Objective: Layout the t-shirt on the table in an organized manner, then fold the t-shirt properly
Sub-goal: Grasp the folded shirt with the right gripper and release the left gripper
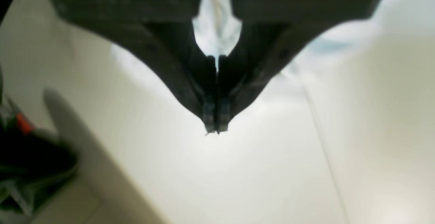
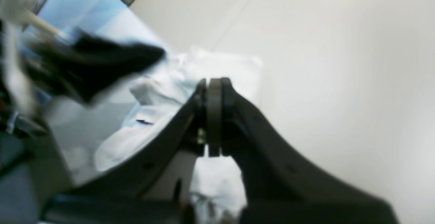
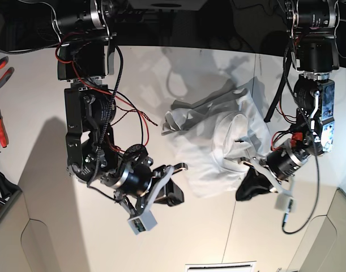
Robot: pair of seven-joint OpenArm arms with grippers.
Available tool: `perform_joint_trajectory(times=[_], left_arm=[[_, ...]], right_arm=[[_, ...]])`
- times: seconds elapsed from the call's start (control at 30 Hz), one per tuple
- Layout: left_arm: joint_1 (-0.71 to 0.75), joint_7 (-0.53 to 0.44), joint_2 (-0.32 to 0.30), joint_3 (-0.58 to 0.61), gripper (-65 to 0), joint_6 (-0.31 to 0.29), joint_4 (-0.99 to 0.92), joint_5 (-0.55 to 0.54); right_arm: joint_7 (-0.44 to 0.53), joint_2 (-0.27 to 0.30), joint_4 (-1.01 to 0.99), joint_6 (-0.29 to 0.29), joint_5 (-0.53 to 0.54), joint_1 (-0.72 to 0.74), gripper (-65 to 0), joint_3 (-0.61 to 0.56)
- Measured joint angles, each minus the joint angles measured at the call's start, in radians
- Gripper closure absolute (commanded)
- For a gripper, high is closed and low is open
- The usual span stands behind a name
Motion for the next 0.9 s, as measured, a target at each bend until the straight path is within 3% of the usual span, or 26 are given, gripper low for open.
perform_joint_trajectory(times=[0.2,0.33,0.47,0.6,0.9], left_arm=[[0.002,0.101,0.000,-0.131,0.0,0.000,0.085,-0.056],[0.019,0.123,0.000,-0.177,0.0,0.000,0.085,-0.054],[0.047,0.122,0.000,-0.186,0.0,0.000,0.085,-0.054],[0.062,0.123,0.000,-0.186,0.0,-0.001,0.085,-0.050],[0.067,0.126,0.000,-0.186,0.0,-0.001,0.085,-0.049]], right_arm=[[0.120,0.097,-0.001,0.026,-0.230,0.061,0.0,-0.220],[0.167,0.158,-0.011,0.026,-0.325,0.103,0.0,-0.391],[0.225,0.159,-0.090,0.033,-0.344,0.120,0.0,-0.517],[0.360,0.159,-0.228,0.033,-0.409,0.139,0.0,-0.599],[0.473,0.134,-0.393,0.029,-0.367,0.153,0.0,-0.619]])
